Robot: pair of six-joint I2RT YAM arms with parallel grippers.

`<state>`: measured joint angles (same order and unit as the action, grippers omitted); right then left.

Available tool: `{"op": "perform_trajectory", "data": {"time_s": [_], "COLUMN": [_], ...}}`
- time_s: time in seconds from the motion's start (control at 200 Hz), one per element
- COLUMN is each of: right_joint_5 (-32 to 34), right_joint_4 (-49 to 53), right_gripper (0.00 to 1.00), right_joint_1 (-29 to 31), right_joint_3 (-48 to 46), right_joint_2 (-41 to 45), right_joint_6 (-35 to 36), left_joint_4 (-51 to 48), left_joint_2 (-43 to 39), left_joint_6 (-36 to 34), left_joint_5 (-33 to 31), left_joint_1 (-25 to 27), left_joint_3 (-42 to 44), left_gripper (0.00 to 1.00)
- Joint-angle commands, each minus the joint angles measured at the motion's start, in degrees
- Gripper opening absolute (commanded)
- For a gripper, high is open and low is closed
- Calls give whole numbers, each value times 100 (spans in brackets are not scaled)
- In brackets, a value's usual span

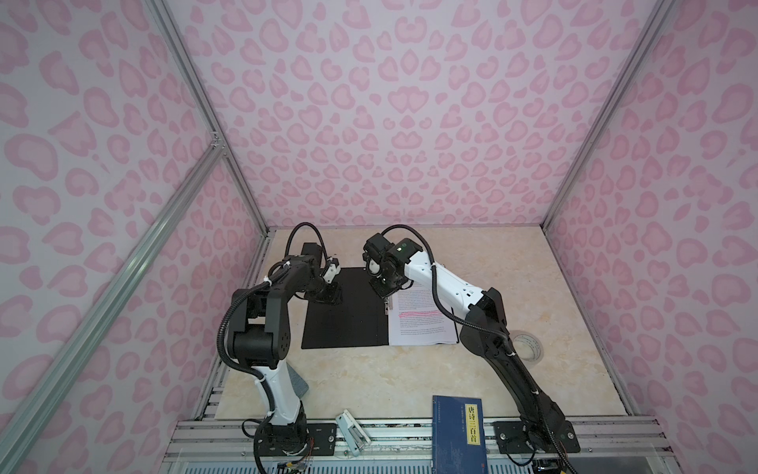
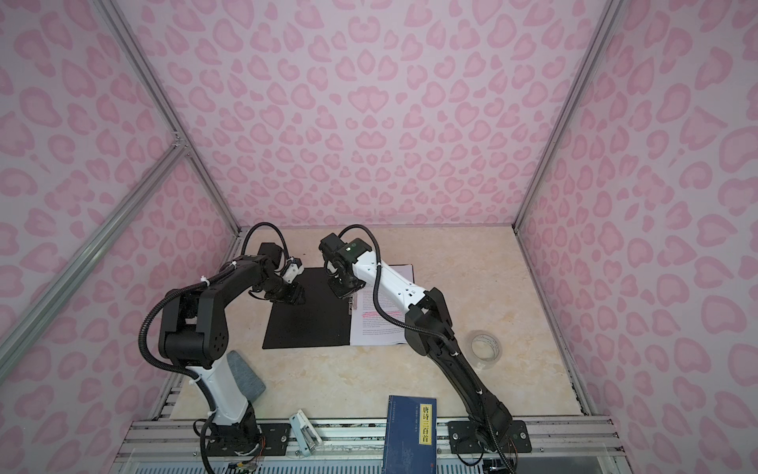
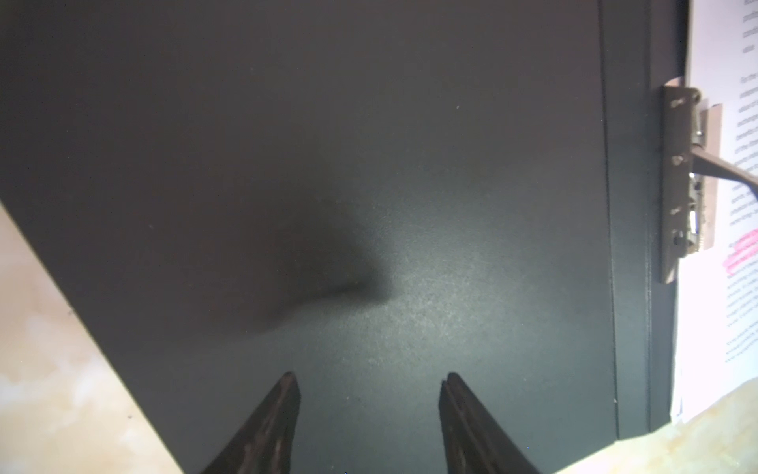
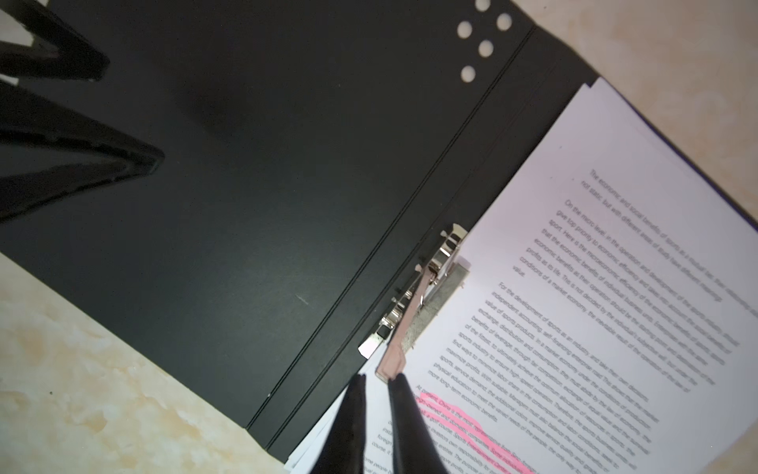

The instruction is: Put the files into the folder

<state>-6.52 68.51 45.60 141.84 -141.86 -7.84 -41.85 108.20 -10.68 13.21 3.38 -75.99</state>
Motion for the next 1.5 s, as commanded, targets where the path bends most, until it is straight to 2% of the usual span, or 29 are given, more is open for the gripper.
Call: {"op": "perform_trajectory", "data": {"time_s": [0.0, 0.22, 1.495], "right_joint_5": [-24, -46, 70], "right_joint_4": [7, 217, 505], "right_gripper": [16, 16, 13], "right_joint_1": [6, -23, -52], "right_joint_3": [83, 425, 152], "right_joint_2": [-70, -321, -456], "right_joint_6": [10, 45, 124], "left_joint_4": [6, 7, -122], "left_joint_2": [8, 30, 337], "left_joint_6": [-144, -180, -366], "left_joint_5": [-193, -161, -498], "left_joint_1": [14, 14, 31], "left_joint_3": [-33, 42, -76], "left_gripper": [59, 59, 59]}}
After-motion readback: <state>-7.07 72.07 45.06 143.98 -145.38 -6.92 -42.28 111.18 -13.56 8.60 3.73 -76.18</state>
